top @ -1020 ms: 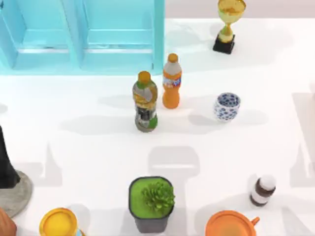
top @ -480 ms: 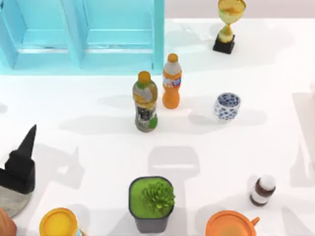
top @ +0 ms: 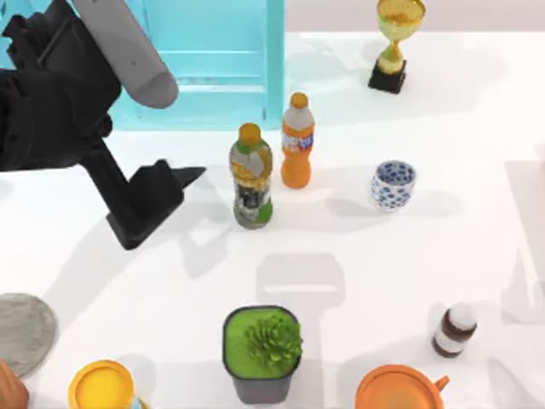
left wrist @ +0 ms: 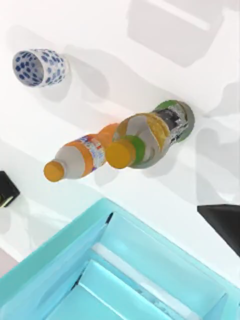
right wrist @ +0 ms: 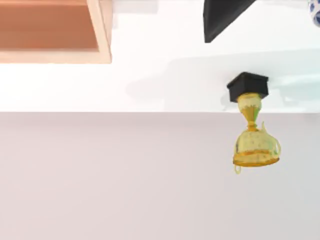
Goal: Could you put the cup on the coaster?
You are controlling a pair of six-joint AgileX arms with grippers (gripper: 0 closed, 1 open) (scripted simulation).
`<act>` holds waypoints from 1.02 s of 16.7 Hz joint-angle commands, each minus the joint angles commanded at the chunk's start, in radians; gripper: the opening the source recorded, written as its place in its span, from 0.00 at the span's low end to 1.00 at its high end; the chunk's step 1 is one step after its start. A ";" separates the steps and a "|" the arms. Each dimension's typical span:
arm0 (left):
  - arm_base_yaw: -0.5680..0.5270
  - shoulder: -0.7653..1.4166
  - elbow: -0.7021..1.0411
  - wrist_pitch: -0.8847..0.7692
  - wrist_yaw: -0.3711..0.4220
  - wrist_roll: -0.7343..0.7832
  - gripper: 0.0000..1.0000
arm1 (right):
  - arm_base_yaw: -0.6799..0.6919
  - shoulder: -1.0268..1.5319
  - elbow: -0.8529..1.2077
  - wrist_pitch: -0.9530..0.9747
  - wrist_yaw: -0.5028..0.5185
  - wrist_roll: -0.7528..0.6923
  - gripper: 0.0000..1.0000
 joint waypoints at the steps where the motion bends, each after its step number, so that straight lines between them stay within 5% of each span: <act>1: -0.030 0.118 0.110 -0.052 0.017 0.039 1.00 | 0.000 0.000 0.000 0.000 0.000 0.000 1.00; 10: -0.167 1.080 0.993 -0.402 0.142 0.283 1.00 | 0.000 0.000 0.000 0.000 0.000 0.000 1.00; 17: -0.163 1.365 1.270 -0.496 0.178 0.337 1.00 | 0.000 0.000 0.000 0.000 0.000 0.000 1.00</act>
